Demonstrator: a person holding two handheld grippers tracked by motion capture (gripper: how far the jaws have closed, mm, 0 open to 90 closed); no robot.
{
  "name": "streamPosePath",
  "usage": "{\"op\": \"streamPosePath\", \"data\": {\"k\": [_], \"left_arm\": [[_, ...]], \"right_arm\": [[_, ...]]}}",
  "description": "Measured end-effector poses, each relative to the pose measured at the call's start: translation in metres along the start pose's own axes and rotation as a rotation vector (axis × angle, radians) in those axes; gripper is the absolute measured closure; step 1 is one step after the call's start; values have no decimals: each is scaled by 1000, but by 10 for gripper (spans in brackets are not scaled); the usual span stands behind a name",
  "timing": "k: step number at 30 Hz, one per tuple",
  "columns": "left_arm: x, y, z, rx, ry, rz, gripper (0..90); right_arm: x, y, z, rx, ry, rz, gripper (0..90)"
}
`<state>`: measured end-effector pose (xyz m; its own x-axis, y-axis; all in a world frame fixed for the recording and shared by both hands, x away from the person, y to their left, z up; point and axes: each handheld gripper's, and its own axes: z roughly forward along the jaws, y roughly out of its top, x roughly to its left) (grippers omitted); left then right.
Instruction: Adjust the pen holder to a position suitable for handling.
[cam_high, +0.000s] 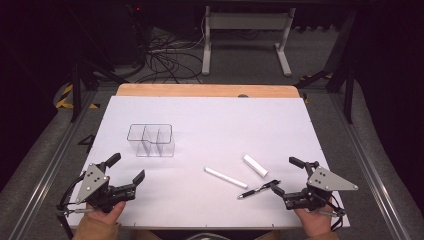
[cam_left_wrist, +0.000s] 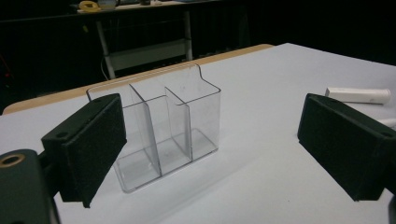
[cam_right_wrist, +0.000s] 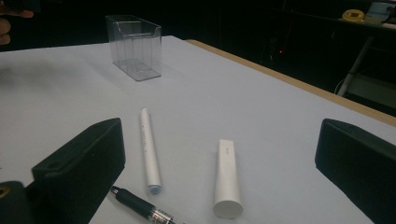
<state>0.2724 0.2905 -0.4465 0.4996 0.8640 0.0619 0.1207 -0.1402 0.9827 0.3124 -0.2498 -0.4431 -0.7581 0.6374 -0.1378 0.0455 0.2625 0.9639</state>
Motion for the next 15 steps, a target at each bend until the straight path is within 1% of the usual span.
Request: {"op": "streamPosePath", "data": {"k": [13, 15], "left_arm": [[2, 1, 0, 8, -4, -3, 87], [2, 1, -1, 13, -6, -8, 87]], "right_arm": [[0, 0, 1, 5, 7, -4, 36], [0, -1, 1, 7, 6, 4, 38]]}}
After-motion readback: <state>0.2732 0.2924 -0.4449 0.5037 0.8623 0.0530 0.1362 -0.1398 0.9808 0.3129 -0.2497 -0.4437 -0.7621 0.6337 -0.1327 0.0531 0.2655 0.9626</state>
